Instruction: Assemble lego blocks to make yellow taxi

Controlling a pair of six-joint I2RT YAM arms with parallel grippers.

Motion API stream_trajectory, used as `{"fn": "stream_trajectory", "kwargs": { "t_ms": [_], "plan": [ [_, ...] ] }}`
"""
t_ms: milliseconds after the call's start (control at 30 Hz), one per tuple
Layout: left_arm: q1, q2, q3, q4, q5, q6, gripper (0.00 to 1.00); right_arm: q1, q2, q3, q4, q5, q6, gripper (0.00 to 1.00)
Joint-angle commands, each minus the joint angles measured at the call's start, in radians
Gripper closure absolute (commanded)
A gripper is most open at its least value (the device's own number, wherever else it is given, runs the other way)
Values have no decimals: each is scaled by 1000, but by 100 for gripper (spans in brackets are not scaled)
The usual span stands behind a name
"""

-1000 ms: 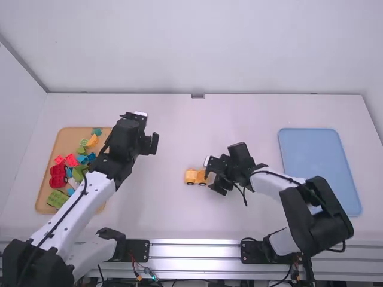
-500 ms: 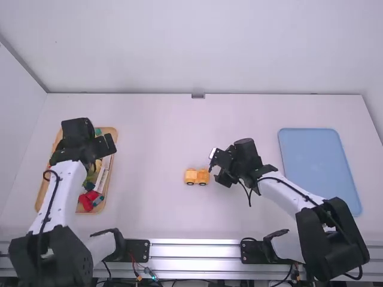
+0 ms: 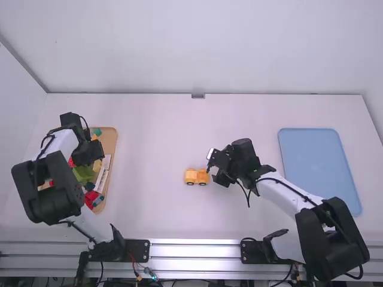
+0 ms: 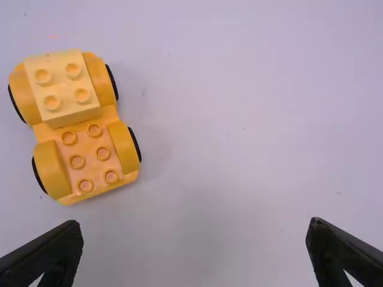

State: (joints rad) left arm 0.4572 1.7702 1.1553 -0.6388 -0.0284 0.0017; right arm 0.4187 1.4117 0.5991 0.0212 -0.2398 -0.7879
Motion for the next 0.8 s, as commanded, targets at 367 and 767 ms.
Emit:
{"fn": "stream_trajectory", "kwargs": {
  "t_ms": [367, 767],
  "plan": [
    [27, 50, -52, 87, -14, 49, 54, 1, -13, 17, 23, 6, 6, 1],
    [62, 51, -118, 132, -13, 59, 53, 1, -13, 17, 24, 2, 6, 1]
  ]
}}
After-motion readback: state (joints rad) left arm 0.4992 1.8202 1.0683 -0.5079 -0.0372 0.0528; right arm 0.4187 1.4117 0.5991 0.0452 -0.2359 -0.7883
